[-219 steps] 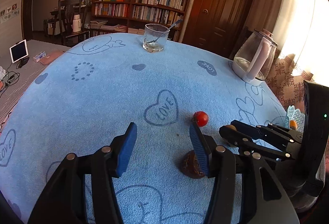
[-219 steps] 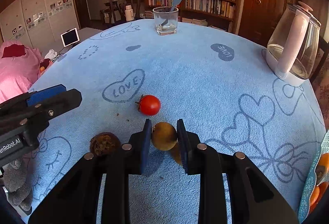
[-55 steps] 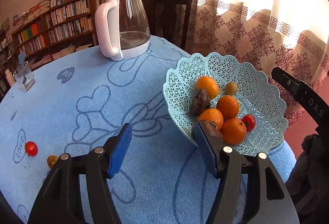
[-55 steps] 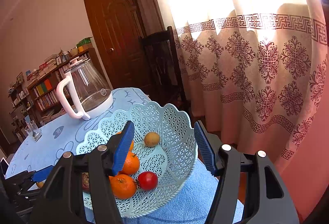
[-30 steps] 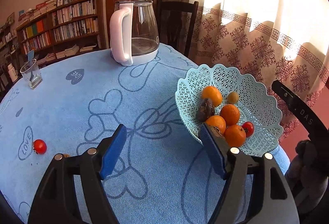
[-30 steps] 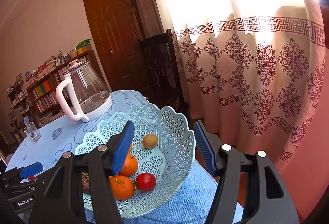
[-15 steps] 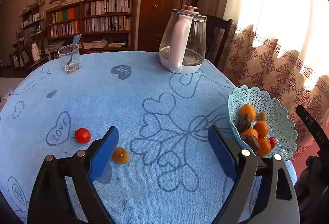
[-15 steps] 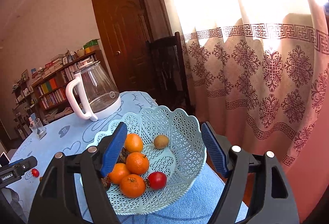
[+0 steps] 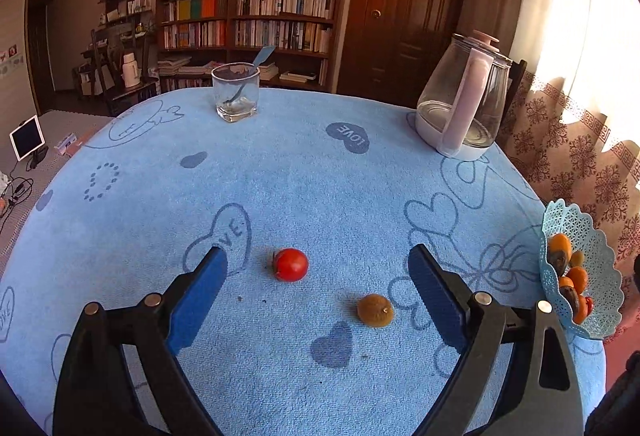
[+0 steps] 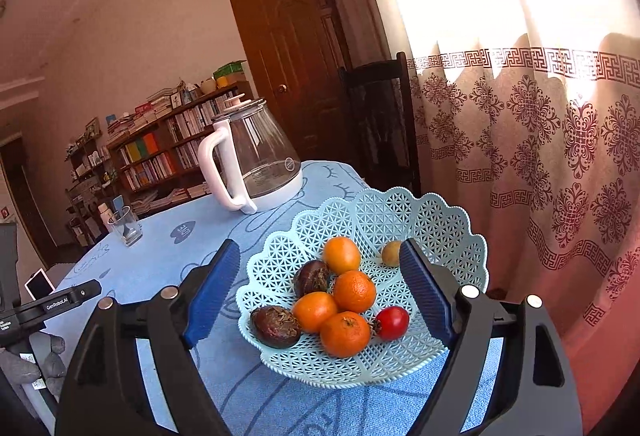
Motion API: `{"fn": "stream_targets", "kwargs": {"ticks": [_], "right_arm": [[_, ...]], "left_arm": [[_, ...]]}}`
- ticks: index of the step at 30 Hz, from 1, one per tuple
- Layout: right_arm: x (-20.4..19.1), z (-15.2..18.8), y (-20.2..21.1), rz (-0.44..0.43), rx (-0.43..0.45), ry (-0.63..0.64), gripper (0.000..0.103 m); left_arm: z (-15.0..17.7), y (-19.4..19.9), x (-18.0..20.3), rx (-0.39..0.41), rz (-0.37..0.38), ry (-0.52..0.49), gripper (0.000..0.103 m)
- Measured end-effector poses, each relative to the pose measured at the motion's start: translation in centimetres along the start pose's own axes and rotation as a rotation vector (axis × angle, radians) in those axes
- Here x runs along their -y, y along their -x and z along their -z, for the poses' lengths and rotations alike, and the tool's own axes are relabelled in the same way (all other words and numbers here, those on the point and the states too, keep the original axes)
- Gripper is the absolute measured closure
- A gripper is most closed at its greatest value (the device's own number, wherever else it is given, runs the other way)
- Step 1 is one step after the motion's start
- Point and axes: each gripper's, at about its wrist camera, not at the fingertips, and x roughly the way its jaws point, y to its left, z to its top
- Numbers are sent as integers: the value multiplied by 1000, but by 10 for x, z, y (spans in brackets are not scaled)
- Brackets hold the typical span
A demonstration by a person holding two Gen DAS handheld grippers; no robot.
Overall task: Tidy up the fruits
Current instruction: 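Lower the left gripper around the red tomato and close it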
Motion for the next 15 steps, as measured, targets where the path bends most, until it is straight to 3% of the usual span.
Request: {"fn": "stream_targets", "kwargs": {"ticks": [7, 15], "right_arm": [[-18, 6, 0, -44, -20, 42, 20], [-32, 13, 1, -65, -28, 93, 20]], "left_arm": [[-1, -10, -18, -22, -34, 35, 12], [4, -36, -11, -74, -69, -17, 16]]}}
